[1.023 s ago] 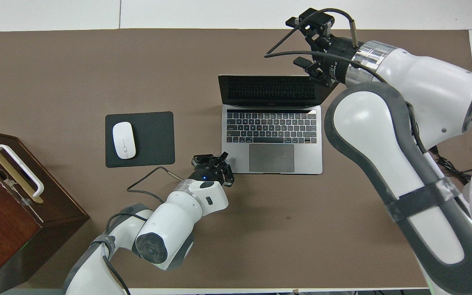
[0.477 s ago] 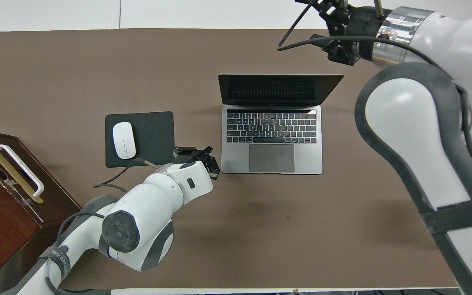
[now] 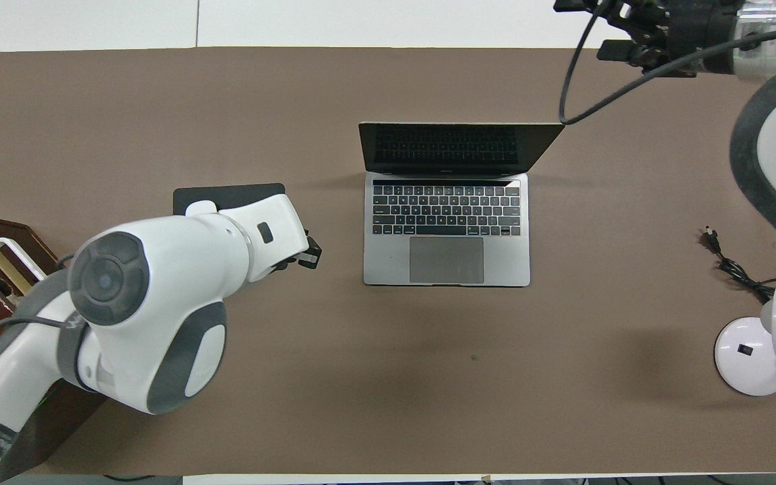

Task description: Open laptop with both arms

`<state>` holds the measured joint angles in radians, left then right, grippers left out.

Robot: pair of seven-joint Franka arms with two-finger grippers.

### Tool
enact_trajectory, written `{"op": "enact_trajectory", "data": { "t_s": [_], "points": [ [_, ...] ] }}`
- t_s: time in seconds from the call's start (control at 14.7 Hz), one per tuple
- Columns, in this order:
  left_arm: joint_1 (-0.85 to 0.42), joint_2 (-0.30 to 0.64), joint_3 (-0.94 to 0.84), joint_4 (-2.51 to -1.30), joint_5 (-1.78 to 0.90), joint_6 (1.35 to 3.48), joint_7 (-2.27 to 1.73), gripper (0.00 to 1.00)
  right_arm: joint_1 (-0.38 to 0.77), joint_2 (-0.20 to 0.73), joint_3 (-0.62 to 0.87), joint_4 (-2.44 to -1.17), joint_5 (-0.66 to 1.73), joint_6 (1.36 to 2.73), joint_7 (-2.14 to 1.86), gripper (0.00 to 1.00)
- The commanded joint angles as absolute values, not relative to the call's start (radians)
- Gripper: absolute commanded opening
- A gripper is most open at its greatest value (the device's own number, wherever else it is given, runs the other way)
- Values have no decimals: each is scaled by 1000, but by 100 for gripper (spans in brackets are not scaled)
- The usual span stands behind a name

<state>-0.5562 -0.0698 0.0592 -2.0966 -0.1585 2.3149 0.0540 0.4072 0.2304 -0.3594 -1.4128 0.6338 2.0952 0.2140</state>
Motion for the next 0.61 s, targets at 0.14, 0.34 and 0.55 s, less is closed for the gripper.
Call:
{"op": "enact_trajectory", "data": {
  "t_s": [0.14, 0.34, 0.55],
  "points": [
    [-447, -115, 54, -2045, -152, 2126, 51, 33, 307, 207, -307, -1378, 373, 1915, 43, 100],
    [-362, -147, 55, -2043, -144, 2056, 51, 100, 284, 163, -296, -1378, 252, 1797, 5, 100],
    [-264, -173, 54, -2043, -144, 2046, 49, 100, 253, 124, -273, -1379, 195, 1636, 21, 100]
  ]
}}
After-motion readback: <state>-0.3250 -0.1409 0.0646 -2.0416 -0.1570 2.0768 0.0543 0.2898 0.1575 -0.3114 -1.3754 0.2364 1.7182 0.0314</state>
